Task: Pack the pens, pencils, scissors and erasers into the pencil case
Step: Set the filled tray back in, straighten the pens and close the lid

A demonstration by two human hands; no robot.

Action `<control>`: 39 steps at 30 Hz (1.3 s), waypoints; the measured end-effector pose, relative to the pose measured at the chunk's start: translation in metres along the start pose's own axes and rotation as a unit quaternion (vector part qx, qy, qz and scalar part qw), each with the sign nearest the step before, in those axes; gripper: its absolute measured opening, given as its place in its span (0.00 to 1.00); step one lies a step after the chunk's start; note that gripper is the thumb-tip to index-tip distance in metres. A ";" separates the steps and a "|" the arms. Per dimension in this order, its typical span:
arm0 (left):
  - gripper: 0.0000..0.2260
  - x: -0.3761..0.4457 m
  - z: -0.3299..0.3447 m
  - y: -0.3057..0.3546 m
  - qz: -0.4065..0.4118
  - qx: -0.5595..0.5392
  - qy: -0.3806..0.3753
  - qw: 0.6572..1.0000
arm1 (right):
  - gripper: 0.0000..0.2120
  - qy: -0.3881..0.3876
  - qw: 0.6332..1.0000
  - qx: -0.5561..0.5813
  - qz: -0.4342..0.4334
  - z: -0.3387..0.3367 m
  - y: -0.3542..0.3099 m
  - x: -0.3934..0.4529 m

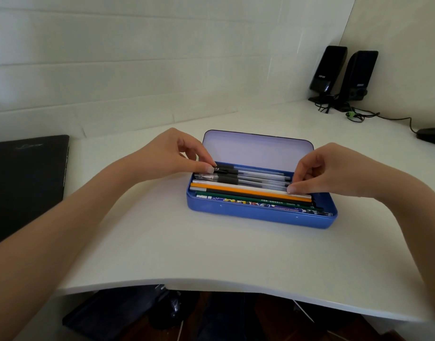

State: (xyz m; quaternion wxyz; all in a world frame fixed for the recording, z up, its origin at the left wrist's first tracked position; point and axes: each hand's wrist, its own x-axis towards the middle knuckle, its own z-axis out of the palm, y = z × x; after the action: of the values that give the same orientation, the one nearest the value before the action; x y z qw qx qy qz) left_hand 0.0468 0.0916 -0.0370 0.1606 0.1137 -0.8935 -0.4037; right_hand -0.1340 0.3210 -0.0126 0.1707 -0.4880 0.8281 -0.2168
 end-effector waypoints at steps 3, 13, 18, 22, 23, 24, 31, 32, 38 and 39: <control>0.04 0.001 -0.001 0.000 -0.001 0.015 -0.017 1.000 | 0.09 0.008 1.000 0.003 -0.016 -0.001 0.000 0.000; 0.05 0.001 -0.001 0.000 -0.005 0.008 -0.021 1.000 | 0.08 0.020 0.999 0.003 0.030 0.001 -0.002 0.001; 0.05 0.000 -0.001 0.001 -0.002 0.012 -0.017 1.000 | 0.08 0.059 0.998 0.013 0.008 0.000 -0.001 0.001; 0.05 0.001 0.000 0.000 -0.002 0.014 -0.014 1.000 | 0.03 0.026 0.999 -0.007 -0.031 0.002 -0.003 -0.002; 0.04 0.001 -0.001 0.000 -0.003 0.015 -0.016 1.000 | 0.03 0.020 0.999 -0.008 -0.029 0.001 -0.003 -0.003; 0.04 0.001 -0.001 0.000 -0.004 0.017 -0.018 1.000 | 0.04 0.013 1.000 -0.009 -0.024 0.001 -0.004 -0.003; 0.04 0.000 -0.001 0.001 -0.007 0.025 -0.029 0.999 | 0.09 -0.045 0.999 0.005 0.006 0.003 -0.005 -0.005; 0.04 0.001 -0.001 0.001 -0.008 0.024 -0.028 0.999 | 0.09 -0.044 0.999 0.006 0.008 0.004 -0.005 -0.005; 0.04 0.000 -0.003 -0.001 0.004 0.024 -0.027 0.999 | 0.09 -0.008 1.000 0.017 0.021 0.001 -0.008 -0.007; 0.04 0.000 -0.003 -0.001 0.006 0.022 -0.025 0.999 | 0.09 -0.009 1.000 0.015 0.024 0.000 -0.009 -0.008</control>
State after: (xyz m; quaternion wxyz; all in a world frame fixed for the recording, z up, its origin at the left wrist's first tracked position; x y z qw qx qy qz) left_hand 0.0481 0.0887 -0.0363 0.1379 0.1018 -0.9064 -0.3861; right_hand -0.1237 0.3240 -0.0076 0.1904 -0.4670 0.8347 -0.2211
